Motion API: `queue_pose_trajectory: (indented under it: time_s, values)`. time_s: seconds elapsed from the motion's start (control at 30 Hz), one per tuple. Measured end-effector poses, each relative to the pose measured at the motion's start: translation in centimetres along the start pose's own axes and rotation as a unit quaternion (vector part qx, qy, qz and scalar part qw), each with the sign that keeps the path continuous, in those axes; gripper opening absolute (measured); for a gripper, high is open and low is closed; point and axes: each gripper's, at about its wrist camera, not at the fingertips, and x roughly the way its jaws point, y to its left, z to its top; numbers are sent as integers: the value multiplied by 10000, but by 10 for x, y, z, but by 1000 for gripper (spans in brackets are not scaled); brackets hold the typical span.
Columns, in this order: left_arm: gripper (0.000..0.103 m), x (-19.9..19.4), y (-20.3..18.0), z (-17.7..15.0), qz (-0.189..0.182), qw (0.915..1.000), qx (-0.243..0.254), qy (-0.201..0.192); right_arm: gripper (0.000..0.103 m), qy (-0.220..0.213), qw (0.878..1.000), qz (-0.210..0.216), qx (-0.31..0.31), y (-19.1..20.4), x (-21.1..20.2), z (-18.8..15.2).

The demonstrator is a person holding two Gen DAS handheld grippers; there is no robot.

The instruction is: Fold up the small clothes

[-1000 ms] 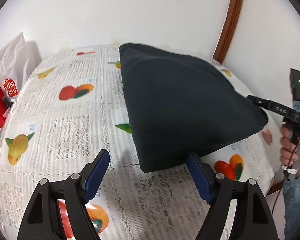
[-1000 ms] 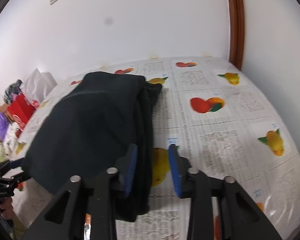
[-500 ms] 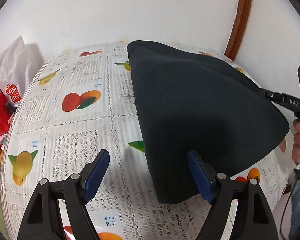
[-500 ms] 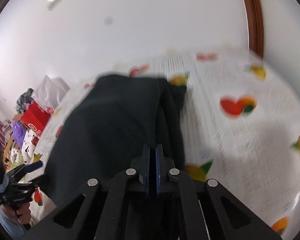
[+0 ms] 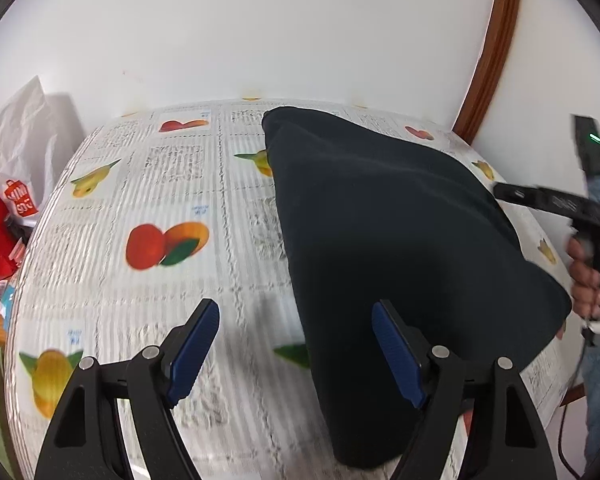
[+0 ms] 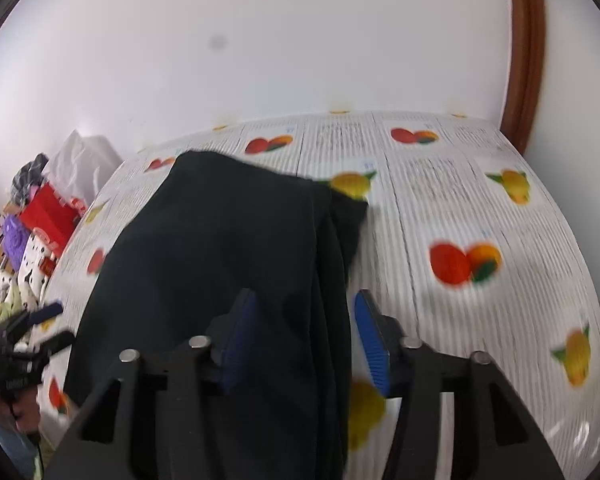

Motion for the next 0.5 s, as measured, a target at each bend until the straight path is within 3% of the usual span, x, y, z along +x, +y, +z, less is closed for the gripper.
queue_pose_trajectory:
  time_s: [0.13,0.23,0.27,0.3,0.4,0.5]
  values:
    - [77,13,-2,7,-155,9998,65,71,47,246,9983,166,493,-10,44,32]
    - [78,23,-3,9,-238,9996,73,150,28,417,9950,488,765,-13,74,47]
    - [79,28,-4,10,-200,9995,101,209,11,501,9938,656,744,-12,82,50]
    - [79,31,-5,10,-199,9994,122,246,10,505,9952,620,563,-7,82,54]
    - [79,33,-6,9,-248,9993,135,262,9,-106,9982,581,63,-6,53,59]
    - [79,32,-7,9,-257,9992,175,257,9,253,9975,564,350,-21,73,54]
